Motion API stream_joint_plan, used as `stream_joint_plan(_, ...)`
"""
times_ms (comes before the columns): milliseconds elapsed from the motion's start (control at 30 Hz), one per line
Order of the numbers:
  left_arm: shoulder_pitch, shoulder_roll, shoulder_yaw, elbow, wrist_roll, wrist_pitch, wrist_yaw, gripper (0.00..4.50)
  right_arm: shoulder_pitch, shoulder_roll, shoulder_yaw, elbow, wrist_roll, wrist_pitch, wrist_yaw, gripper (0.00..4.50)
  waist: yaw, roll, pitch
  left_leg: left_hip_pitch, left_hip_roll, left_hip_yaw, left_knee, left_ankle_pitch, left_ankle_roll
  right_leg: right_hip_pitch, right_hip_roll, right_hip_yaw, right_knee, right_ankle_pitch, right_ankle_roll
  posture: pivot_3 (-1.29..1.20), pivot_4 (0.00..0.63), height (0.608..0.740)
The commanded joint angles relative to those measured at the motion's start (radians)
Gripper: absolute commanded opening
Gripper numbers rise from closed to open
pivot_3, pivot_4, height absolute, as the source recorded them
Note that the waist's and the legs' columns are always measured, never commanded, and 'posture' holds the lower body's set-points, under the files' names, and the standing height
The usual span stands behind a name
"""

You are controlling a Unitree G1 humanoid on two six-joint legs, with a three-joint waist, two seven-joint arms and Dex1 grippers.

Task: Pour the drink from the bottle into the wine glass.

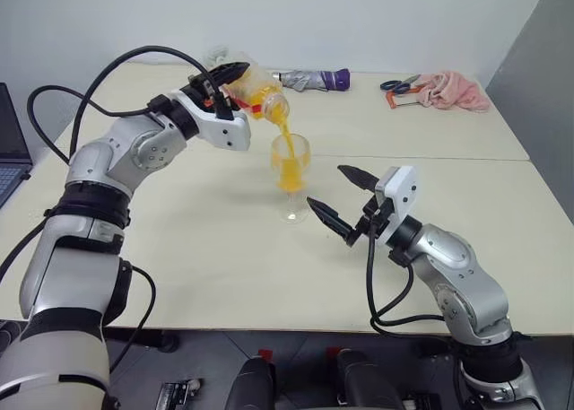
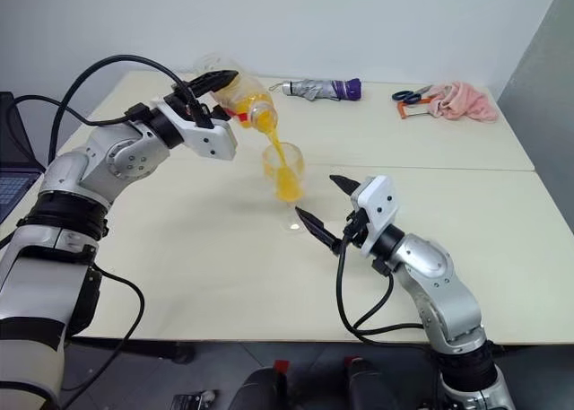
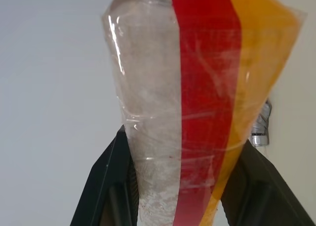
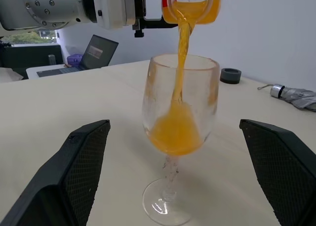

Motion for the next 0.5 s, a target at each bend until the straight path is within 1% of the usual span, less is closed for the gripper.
stream_joint_plan(33,-0.045,0.027,0.002,-0.001,0.002,-0.008,0.031,1.69,0.012,0.007,0.010,-0.044,0.018,-0.018,0.011,4.50,0.000,0.000,0.000,0.000,0.000,0.000,0.000,0.000,0.000,0.000,0.000,0.000,0.000,0.000,0.000,0.00,0.150,0.740)
stream_joint_plan(500,-0.073,0.039,-0.025,0.035,0.016,-0.014,0.063,1.69,0.019,0.016,0.002,-0.042,0.021,-0.027,0.008,4.50,0.000,0.000,0.000,0.000,0.000,0.000,0.000,0.000,0.000,0.000,0.000,0.000,0.000,0.000,0.000,0.00,0.150,0.740)
